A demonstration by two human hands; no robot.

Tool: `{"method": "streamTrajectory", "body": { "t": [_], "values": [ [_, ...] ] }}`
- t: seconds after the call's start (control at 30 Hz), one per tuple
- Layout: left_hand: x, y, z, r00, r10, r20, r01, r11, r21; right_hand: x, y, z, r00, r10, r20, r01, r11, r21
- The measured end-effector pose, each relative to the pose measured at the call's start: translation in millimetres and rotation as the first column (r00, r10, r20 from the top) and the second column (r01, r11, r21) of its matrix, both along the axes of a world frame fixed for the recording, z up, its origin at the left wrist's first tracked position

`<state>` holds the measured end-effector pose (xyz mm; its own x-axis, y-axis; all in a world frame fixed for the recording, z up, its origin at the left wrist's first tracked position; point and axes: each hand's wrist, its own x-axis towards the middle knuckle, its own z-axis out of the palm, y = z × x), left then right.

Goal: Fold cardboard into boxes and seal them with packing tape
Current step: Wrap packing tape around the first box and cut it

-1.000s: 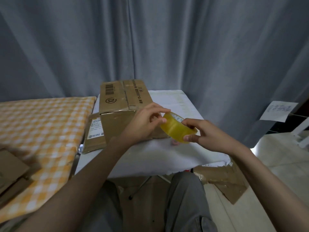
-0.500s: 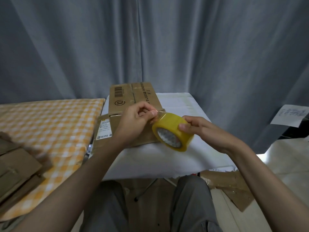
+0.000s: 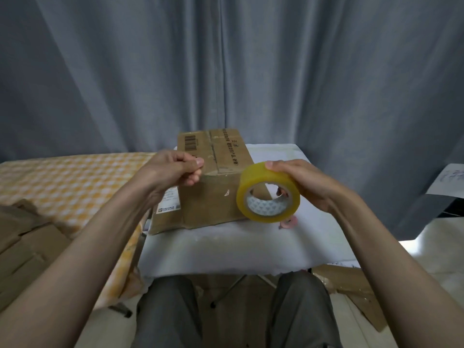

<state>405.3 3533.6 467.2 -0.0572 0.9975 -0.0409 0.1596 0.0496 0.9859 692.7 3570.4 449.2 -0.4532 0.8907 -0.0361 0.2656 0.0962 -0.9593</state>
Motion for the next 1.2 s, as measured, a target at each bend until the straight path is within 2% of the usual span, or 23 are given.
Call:
{"method": "streamTrajectory", "body": {
  "t": [0.07, 0.13, 0.23, 0.37, 0.43, 0.57, 1.03, 1.13, 1.2],
  "values": [
    [-11.0, 1.6, 0.0, 0.999, 0.037, -0.039, -0.037, 0.999, 0.013, -3.9, 6.9, 8.7, 0.994, -0.038, 0.104, 0.029, 0.996, 0.085],
    [-24.7, 3.9, -1.2, 0.993, 0.108, -0.054, -0.106, 0.994, 0.034, -6.8, 18.7, 16.6, 0.965, -0.148, 0.218, 0.107, 0.976, 0.189],
    [-44.7, 8.6, -3.9, 0.978, 0.199, -0.066, -0.196, 0.979, 0.050, -9.7, 34.6, 23.3, 0.804, -0.375, 0.462, 0.175, 0.891, 0.419],
    [-49.0, 14.2, -20.5, 0.969, 0.217, -0.118, -0.214, 0.976, 0.036, -18.3, 52.5, 24.2, 0.675, -0.475, 0.565, 0.164, 0.843, 0.513],
    [-47.6, 18.1, -27.8, 0.971, 0.207, -0.118, -0.207, 0.978, 0.017, -23.1, 61.5, 22.5, 0.622, -0.498, 0.604, 0.173, 0.840, 0.514],
    [-51.3, 27.1, -35.3, 0.973, 0.205, -0.106, -0.209, 0.977, -0.033, -29.5, 76.5, 19.5, 0.576, -0.487, 0.657, 0.191, 0.861, 0.471],
    [-61.0, 33.7, -50.1, 0.974, 0.202, -0.099, -0.216, 0.962, -0.164, -45.2, 87.4, 9.8, 0.573, -0.375, 0.728, 0.176, 0.925, 0.338],
    [-60.1, 29.4, -51.8, 0.970, 0.176, -0.169, -0.209, 0.957, -0.203, -43.1, 87.0, -1.5, 0.581, -0.362, 0.729, 0.149, 0.928, 0.342],
    [-61.3, 25.7, -43.8, 0.909, 0.186, -0.374, -0.265, 0.948, -0.173, -42.3, 86.5, -3.5, 0.580, -0.370, 0.726, 0.138, 0.923, 0.359]
  ]
}}
